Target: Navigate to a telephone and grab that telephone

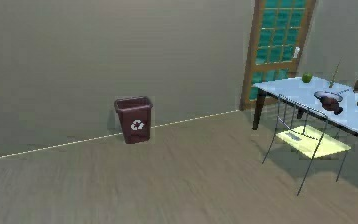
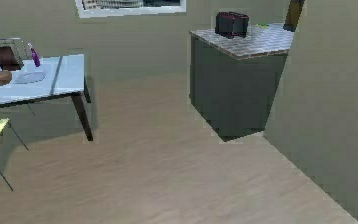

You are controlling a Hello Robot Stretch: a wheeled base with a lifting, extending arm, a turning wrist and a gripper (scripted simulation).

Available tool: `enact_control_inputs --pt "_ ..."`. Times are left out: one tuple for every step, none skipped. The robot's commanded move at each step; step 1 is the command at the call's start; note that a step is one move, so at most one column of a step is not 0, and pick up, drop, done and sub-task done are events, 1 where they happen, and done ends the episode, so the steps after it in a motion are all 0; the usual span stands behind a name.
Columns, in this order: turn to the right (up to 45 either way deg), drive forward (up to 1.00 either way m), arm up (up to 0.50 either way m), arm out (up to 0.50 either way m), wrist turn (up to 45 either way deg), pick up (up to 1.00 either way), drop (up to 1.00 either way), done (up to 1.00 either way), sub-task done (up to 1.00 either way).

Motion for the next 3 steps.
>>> enact_control_inputs --pt "0.0 0.15 0.0 0.0 0.0 0.0 0.0 0.0 0.0" --pt "45.0 0.0 0.0 0.0 0.0 0.0 0.0 0.0 0.0" --pt "9.0 0.0 0.0 0.0 0.0 0.0 0.0 0.0 0.0"
